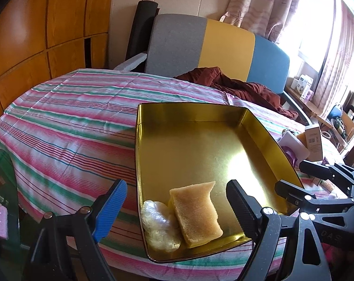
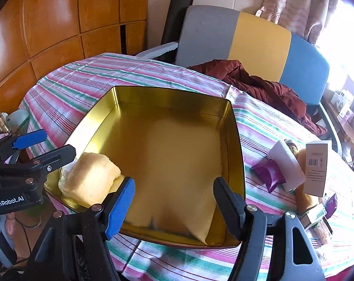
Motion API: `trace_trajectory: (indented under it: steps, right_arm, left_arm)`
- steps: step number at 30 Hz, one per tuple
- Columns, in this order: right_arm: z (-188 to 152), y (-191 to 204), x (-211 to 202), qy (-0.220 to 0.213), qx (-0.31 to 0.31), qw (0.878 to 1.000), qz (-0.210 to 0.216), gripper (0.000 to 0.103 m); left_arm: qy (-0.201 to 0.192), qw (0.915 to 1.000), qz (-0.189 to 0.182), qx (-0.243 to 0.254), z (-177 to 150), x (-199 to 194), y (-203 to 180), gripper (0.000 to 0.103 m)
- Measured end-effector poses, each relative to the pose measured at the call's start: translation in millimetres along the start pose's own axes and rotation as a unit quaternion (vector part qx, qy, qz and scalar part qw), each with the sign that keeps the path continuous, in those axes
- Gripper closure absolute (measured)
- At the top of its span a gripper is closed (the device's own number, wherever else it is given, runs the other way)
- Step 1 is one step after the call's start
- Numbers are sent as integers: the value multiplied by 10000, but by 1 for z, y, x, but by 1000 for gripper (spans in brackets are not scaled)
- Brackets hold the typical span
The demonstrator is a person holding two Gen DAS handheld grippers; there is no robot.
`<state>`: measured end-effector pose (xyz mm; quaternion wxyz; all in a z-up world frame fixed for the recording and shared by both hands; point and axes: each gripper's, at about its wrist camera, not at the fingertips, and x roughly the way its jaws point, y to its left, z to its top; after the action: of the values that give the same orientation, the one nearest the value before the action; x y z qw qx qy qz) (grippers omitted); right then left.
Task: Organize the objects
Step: 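Open both tools and move them back to the pile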
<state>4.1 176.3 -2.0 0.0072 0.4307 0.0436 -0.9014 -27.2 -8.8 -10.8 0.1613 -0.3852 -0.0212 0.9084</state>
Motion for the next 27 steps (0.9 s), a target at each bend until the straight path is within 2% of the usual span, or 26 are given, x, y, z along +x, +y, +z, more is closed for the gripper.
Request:
trace_trajectory:
  steps: [7, 12, 19, 27]
  right_arm:
    - [-4, -17, 0, 9, 185, 9998, -94, 32]
    - [-10, -40, -2, -6, 391, 9989, -263, 32]
    - [-27, -96, -10, 51, 939, 9929, -732, 32]
    - [-54, -170, -24, 207, 1520, 9800, -1270, 32]
  left_arm:
    - [-66, 9998, -92, 181, 6, -1, -15, 16]
    - [-129, 9984, 2, 555, 14, 1, -41, 13]
    - [-210, 9938, -98, 1084, 25, 6, -84, 13]
    - [-257, 9847, -261, 1706, 28, 12, -129, 13]
